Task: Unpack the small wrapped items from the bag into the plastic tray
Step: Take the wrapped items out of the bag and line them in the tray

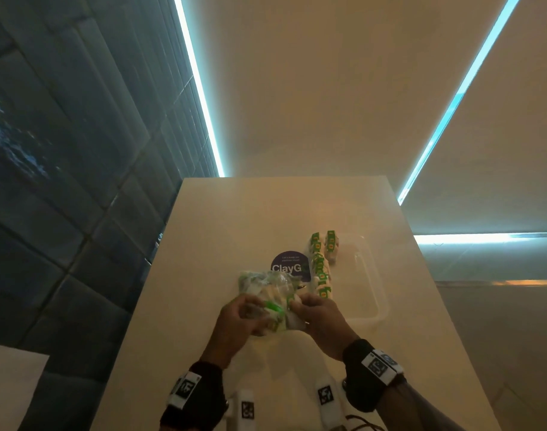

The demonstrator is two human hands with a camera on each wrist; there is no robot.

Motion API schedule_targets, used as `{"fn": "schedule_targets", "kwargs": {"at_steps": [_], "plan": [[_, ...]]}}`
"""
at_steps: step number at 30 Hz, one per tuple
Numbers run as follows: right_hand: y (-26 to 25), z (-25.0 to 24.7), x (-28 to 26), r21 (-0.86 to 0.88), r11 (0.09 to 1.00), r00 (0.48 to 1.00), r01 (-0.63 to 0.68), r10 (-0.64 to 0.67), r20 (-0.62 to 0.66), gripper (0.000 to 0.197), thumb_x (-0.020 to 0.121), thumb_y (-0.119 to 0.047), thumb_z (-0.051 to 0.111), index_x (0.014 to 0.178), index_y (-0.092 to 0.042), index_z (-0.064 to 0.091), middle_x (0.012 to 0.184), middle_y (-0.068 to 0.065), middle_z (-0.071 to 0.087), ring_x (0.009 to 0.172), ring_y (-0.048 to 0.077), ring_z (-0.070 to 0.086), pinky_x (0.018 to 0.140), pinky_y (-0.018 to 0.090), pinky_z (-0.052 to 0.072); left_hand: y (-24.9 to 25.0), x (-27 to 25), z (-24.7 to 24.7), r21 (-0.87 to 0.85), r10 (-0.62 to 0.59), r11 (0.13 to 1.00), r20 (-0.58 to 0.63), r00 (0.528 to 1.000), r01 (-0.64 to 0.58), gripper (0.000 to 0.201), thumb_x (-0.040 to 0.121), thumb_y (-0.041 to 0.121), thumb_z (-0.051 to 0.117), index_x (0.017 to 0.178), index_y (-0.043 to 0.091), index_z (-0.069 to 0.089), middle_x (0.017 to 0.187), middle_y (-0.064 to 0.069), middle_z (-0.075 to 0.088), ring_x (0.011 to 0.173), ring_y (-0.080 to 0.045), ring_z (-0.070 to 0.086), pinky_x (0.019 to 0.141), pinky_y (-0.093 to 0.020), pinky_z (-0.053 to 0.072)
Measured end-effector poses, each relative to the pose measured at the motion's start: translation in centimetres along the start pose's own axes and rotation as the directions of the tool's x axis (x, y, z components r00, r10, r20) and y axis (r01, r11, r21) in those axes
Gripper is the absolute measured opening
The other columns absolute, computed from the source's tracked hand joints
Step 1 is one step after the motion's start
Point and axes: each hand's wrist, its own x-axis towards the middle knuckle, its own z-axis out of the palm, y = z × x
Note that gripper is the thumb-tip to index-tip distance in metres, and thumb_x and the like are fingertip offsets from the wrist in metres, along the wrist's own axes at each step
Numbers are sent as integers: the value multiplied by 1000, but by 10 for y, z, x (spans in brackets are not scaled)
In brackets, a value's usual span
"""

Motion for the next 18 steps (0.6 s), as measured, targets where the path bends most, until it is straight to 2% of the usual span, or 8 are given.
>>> {"fn": "schedule_targets", "kwargs": {"at_steps": [2, 6, 8, 11, 15, 18], "plan": [[-3, 2, 0, 63, 998, 998, -3, 0, 55, 39, 75, -15, 74, 103, 6, 59, 113, 27, 59, 108, 42, 56, 105, 62, 37, 13, 2, 2, -158, -4, 987, -87, 996, -10, 16, 78, 1, 76, 81, 8, 62, 78, -8, 70, 74, -23, 69, 68, -38, 59], [-7, 13, -1, 67, 997, 991, 42, -50, 126, 20, 80, -18, 72, 91, -2, 66, 108, 22, 61, 104, 36, 56, 99, 53, 43, 23, 5, 11, -311, -18, 950, -160, 987, -33, 16, 79, 3, 75, 77, 11, 61, 77, -6, 68, 76, -20, 66, 65, -33, 56], [-9, 18, -2, 54, 997, 992, 51, -57, 111, 28, 81, -19, 72, 97, 3, 64, 105, 21, 60, 102, 35, 56, 96, 50, 44, 25, 5, 16, -328, -6, 944, -140, 990, -40, 13, 81, 3, 73, 88, 13, 67, 85, -6, 68, 81, -22, 67, 70, -37, 57], [-12, 22, -2, 20, 999, 995, 48, -50, 83, 46, 81, -19, 68, 112, 14, 59, 104, 22, 61, 99, 35, 57, 95, 48, 44, 25, 5, 21, -314, 7, 949, -81, 997, -33, 25, 87, 2, 66, 106, 18, 71, 95, -8, 70, 89, -24, 69, 77, -40, 58], [-12, 23, -1, -5, 999, 998, 52, -52, 37, 35, 86, -16, 64, 110, 9, 65, 103, 21, 65, 96, 33, 59, 93, 46, 45, 19, 3, 25, -270, 32, 961, -87, 996, -54, 18, 86, 9, 70, 101, 18, 72, 101, -8, 73, 98, -27, 69, 82, -42, 58], [-13, 23, 0, 12, 998, 998, 59, -59, -8, 23, 91, -12, 61, 104, 4, 68, 102, 19, 65, 95, 31, 59, 92, 44, 44, 19, 1, 27, -231, 29, 971, -117, 993, -56, 12, 83, 9, 73, 92, 17, 72, 94, -8, 74, 93, -26, 70, 75, -36, 58]]}}
